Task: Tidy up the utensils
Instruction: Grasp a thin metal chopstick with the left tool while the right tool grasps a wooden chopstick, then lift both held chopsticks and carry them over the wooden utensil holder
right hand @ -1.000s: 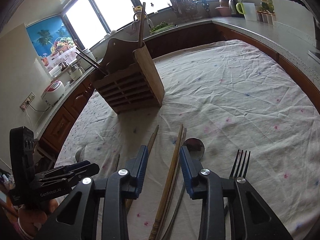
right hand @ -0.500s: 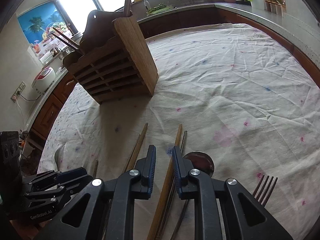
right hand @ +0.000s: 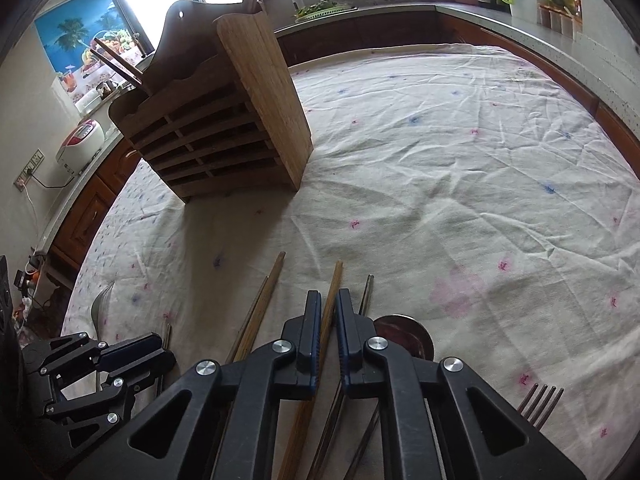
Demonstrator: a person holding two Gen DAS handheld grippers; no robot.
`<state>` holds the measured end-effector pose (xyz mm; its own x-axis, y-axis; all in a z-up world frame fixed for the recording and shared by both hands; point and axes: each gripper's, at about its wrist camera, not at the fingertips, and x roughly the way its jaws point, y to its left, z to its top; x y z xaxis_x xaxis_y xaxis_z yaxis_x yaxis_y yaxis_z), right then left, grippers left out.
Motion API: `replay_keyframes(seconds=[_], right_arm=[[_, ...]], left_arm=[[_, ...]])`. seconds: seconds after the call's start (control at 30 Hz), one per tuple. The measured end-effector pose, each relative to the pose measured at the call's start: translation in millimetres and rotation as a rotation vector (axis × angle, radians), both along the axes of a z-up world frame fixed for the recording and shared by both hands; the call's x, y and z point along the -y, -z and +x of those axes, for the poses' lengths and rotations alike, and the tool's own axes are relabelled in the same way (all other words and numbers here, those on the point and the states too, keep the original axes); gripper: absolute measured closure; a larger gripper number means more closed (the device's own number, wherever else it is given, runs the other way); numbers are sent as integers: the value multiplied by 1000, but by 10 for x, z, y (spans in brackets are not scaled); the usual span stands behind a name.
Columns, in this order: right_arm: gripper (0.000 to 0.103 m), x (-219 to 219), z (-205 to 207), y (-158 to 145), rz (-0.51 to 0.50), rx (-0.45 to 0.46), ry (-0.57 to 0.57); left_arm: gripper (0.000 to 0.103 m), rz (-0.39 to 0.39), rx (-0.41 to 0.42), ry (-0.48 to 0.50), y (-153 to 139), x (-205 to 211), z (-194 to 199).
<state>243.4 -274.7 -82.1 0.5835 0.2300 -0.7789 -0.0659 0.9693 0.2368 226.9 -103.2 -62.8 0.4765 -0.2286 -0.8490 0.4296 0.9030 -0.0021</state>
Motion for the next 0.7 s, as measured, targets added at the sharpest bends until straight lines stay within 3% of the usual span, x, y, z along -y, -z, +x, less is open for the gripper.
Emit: replay_keyframes(seconds=[0.17,0.43,0.7], right_arm=[[95,12,-95,-2,12,-9,-10],[94,-33,-72,-6,-12,-10,-26],[96,-44,-92,-19,-11,1,-27]], left_arm=[[92,7,-67,-32,-20,-66,-15],[95,48,-13,-6,14,113,4],[100,3,-13,-20,-37,30,-22]])
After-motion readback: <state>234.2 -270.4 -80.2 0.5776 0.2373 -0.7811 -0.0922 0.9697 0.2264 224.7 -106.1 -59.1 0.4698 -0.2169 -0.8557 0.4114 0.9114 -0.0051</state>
